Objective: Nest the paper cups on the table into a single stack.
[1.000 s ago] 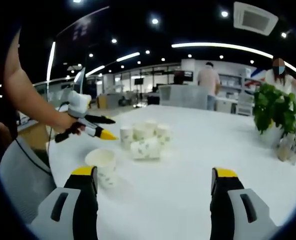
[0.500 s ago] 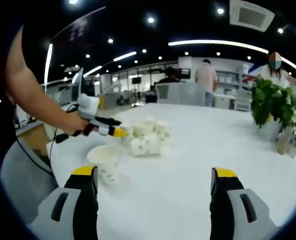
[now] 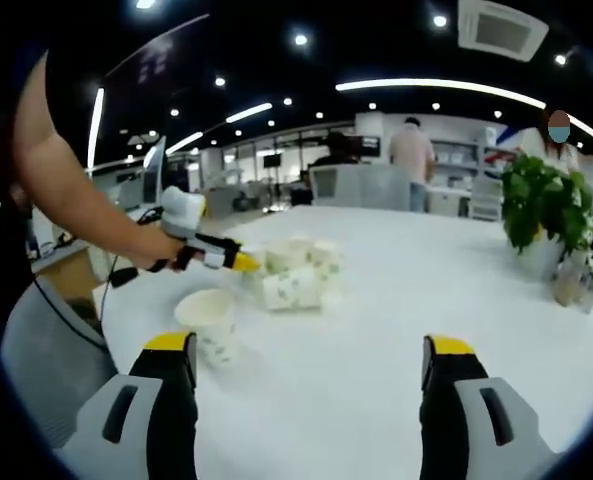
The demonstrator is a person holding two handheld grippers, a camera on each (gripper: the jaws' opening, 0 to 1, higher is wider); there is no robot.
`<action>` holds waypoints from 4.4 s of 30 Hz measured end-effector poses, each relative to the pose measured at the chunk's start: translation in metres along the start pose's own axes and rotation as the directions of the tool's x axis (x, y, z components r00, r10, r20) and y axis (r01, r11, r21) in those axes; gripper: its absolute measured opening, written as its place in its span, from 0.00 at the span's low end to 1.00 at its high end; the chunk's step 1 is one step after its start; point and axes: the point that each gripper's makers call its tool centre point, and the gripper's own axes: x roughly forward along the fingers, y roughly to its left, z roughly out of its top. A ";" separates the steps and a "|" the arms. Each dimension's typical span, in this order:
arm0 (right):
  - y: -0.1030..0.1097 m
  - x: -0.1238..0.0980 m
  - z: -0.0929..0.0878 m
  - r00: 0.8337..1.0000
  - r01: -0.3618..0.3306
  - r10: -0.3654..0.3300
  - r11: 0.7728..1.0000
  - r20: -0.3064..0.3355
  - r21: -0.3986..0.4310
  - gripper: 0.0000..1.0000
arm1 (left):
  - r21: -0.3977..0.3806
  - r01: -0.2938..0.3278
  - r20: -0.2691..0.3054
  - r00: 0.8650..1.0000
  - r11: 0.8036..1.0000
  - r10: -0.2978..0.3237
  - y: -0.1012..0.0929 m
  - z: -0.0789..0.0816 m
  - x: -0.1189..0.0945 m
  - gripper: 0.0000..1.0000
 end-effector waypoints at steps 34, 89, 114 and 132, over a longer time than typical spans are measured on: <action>0.001 0.001 0.000 1.000 -0.019 0.019 1.000 -0.012 -0.017 0.91 | -0.012 0.037 0.005 0.999 0.999 -0.037 0.027 0.026 -0.021 0.35; -0.012 0.003 0.020 1.000 -0.006 0.007 0.999 0.022 -0.047 0.93 | -0.015 0.147 0.030 0.989 0.989 -0.146 0.022 0.113 -0.048 0.35; -0.012 0.008 0.030 0.999 -0.028 0.031 0.996 0.030 -0.085 0.96 | 0.100 0.288 0.017 0.957 0.952 -0.291 -0.028 0.145 -0.050 0.35; -0.002 0.015 0.045 0.996 -0.073 0.079 0.989 0.038 -0.129 0.94 | 0.133 0.366 0.026 0.928 0.921 -0.372 -0.069 0.161 -0.072 0.35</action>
